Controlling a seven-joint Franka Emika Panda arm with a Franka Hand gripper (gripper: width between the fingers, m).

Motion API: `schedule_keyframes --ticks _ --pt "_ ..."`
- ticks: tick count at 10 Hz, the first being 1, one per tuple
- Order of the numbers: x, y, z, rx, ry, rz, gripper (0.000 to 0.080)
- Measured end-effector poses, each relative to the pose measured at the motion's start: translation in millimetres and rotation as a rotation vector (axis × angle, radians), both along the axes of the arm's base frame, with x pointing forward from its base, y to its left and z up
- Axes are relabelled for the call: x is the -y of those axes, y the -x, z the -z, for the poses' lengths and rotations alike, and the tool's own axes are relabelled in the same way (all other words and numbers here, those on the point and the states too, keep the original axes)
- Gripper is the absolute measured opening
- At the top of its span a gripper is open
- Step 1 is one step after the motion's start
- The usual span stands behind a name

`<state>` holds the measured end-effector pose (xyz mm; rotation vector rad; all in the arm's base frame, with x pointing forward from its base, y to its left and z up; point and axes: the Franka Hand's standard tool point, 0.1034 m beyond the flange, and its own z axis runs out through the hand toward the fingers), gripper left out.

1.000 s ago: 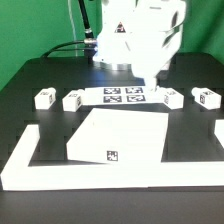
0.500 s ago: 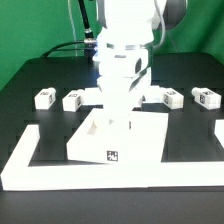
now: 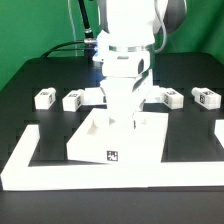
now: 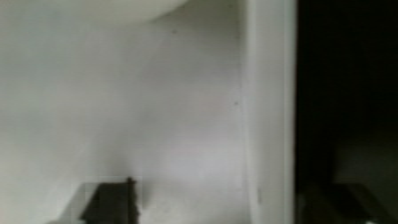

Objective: Assemble square table

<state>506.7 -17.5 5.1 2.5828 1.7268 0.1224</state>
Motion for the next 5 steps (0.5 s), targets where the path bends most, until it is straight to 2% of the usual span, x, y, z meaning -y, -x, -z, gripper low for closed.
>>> schedule_keyframes --ticks 1,2,3,5 --pt "0.0 0.1 0.2 0.0 0.0 0.0 0.0418" --pt "-0.1 0.4 0.4 -0.001 0.0 0.0 0.0216" --pt "-0.1 0.5 0.6 -0.001 0.0 0.0 0.0083" --pt "-0.2 0.7 0.7 -0.002 0.0 0.001 0.0059"
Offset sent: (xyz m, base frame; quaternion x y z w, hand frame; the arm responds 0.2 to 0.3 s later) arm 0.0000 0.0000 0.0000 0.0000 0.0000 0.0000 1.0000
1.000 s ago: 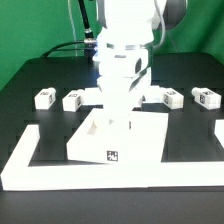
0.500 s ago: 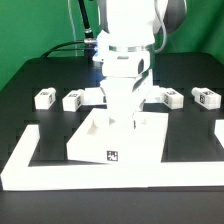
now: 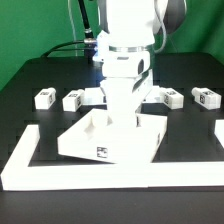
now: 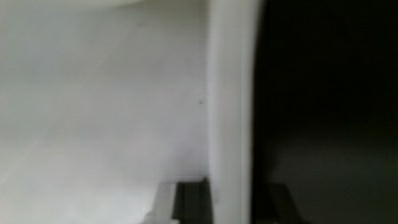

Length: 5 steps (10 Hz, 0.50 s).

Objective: Assemble square table

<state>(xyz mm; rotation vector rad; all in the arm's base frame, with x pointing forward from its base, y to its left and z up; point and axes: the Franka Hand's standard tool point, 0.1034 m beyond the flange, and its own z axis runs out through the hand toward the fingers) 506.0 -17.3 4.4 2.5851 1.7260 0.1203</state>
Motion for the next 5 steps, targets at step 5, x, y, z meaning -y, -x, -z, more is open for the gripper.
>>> schedule_keyframes --ticks 5 --pt "0.0 0.0 0.0 0.0 0.0 0.0 0.0059"
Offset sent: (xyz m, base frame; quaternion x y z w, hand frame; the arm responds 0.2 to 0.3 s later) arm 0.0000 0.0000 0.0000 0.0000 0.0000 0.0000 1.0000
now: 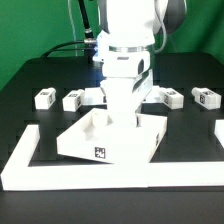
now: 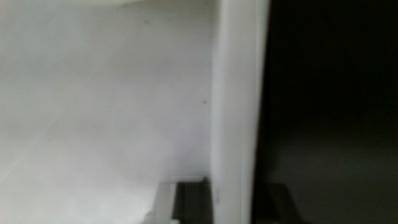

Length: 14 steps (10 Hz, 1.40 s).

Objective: Assemble square table

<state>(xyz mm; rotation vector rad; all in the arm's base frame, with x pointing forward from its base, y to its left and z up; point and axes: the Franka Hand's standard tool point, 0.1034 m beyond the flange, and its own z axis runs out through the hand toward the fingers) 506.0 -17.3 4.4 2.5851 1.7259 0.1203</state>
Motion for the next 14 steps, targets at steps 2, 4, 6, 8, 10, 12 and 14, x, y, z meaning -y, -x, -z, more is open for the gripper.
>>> schedule_keyframes --ticks 2,4,6,8,10,12,14 --pt "-1.0 -0.1 0.0 -0.001 0.0 -0.002 0.0059" --pt "-35.5 -10.4 -0.8 -0.027 0.019 -0.145 0.0059" --pt "-46.2 -9.8 0.0 -0.053 0.025 -0.194 0.0059" --pt "-46.0 -10.0 -0.1 -0.053 0.025 -0.193 0.0059" --pt "-61.6 -13.2 -0.3 -0.025 0.028 -0.306 0.0059" --pt "-89.5 -20.6 -0.4 -0.015 0.021 -0.373 0.0059" --pt "-89.0 -30.8 -0.6 -0.046 0.035 -0.371 0.0059"
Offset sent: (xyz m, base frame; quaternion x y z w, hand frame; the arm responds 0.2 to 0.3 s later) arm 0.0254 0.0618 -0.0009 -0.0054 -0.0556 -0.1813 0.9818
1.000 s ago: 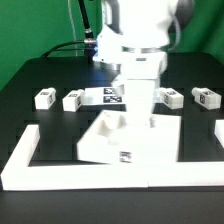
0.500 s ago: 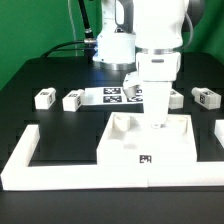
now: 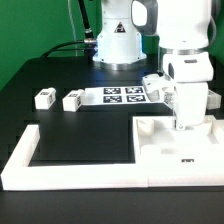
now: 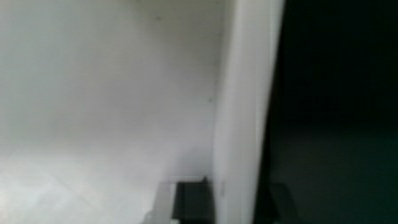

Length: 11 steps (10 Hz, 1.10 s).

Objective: Assemble square table

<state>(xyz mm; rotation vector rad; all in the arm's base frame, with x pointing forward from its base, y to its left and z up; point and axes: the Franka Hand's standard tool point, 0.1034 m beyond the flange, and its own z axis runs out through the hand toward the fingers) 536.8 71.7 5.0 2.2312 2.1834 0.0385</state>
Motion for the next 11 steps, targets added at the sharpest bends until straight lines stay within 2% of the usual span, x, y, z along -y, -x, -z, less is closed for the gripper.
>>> schedule_keyframes --ticks 3,5,6,7,8,9,11 --pt "0.6 0.5 0.3 -0.002 0.001 0.002 0.0059" --pt "0.6 0.7 0.5 -0.003 0.001 0.002 0.0301" --pt "0.6 0.7 0.5 -0.003 0.001 0.002 0.0301" --pt "0.6 0.7 0.5 -0.003 0.001 0.002 0.0517" --pt "0.6 0.7 0.5 -0.003 0.001 0.002 0.0608" --pt "0.6 0.7 0.5 -0.003 0.001 0.002 0.0638" --pt "0.6 0.7 0.5 -0.003 0.001 0.002 0.0648"
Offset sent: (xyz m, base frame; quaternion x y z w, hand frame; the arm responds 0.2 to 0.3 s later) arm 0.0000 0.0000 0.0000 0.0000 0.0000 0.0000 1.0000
